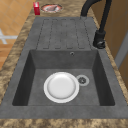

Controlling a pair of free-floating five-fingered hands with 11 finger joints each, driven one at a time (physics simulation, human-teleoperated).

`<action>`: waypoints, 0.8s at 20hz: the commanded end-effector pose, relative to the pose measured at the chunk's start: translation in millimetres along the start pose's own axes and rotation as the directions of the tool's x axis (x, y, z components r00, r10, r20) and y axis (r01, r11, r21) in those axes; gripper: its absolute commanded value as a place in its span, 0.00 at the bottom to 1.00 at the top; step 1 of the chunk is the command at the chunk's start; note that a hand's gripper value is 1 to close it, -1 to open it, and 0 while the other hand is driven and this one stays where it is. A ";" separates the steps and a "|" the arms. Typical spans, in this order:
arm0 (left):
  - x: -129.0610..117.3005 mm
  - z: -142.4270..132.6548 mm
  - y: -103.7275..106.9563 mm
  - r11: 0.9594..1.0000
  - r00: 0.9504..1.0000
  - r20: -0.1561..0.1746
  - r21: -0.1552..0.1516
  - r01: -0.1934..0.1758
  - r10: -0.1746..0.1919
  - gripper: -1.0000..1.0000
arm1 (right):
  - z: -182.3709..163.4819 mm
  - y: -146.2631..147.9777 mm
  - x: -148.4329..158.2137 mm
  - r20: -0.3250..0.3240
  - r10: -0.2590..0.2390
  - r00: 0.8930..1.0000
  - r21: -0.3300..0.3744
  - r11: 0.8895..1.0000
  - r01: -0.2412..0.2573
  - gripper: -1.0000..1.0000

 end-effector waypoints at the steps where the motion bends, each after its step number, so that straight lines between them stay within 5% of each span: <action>1: 0.0 0.0 0.0 1.000 1.000 0.000 0.000 0.000 0.000 0.50 | -6.4 2.0 6.0 -0.007 0.022 1.000 0.040 0.999 -0.021 1.00; 5: 0.0 0.0 0.0 1.000 1.000 0.000 0.000 0.000 0.000 0.50 | -6.6 -0.6 12.4 -0.015 0.046 0.999 -0.022 0.999 -0.046 1.00; 7: 0.0 0.0 0.0 1.000 1.000 0.000 0.000 0.000 0.000 0.50 | 4.4 2.6 -3.0 -0.030 -0.010 0.999 -0.077 0.997 0.007 1.00; 9: 0.0 0.0 0.0 1.000 1.000 0.000 0.000 0.000 0.000 0.50 | 8.8 2.2 -3.1 -0.029 -0.007 1.000 -0.125 0.992 0.003 1.00; 16: 0.0 0.0 0.0 1.000 1.000 0.000 0.000 0.000 0.000 0.50 | 50.8 -8.9 -14.9 0.013 -0.033 0.999 -0.045 0.998 0.034 1.00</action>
